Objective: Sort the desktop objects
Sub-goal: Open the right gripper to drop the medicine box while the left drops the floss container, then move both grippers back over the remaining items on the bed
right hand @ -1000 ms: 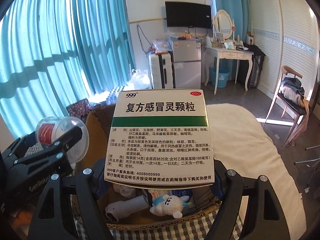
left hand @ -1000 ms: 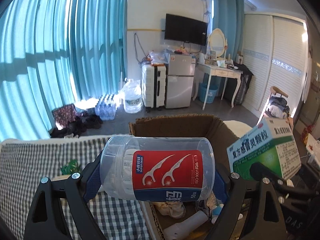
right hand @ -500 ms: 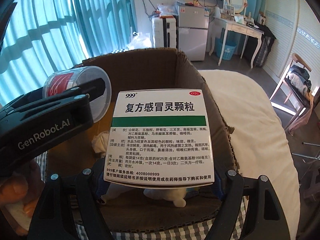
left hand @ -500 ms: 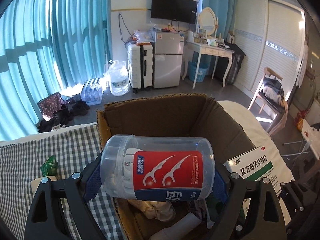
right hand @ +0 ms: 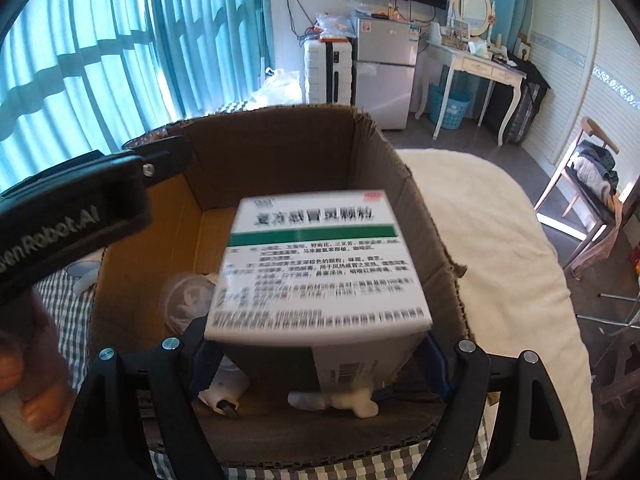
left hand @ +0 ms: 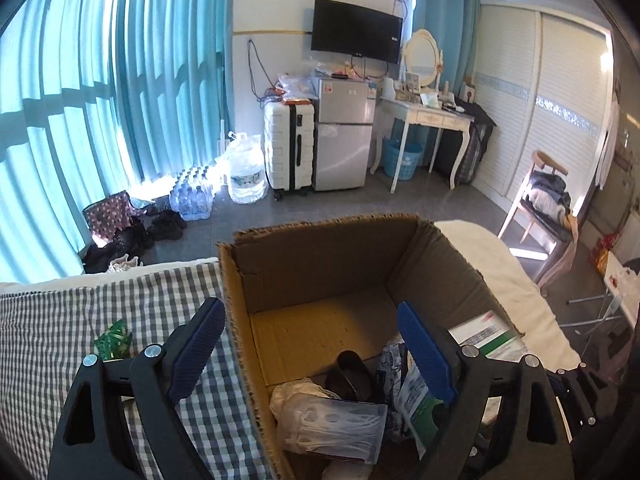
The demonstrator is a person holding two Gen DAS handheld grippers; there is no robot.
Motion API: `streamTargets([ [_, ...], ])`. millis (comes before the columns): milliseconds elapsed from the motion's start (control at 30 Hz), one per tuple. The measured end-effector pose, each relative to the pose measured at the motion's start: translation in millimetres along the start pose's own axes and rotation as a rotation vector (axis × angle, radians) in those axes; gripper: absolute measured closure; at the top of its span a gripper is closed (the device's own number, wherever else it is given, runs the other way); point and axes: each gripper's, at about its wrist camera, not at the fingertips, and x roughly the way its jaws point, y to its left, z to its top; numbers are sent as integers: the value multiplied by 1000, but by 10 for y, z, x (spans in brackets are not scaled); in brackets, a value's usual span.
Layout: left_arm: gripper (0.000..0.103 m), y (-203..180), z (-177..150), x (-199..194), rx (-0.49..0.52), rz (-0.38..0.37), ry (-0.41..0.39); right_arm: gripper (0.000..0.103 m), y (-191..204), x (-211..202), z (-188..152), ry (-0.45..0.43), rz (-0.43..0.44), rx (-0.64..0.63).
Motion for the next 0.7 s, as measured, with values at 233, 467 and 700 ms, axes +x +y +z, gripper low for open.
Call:
streamTargets([
  [233, 3, 221, 148, -443, -29, 19, -77, 7, 49, -346, 74, -153, -4, 18],
  [467, 0, 450, 231, -925, -58, 34, -154, 0, -59, -771, 108, -289, 62, 156],
  [700, 0, 626, 280, -1225, -23, 131, -185, 0, 88, -1174, 198, -462, 19, 155],
])
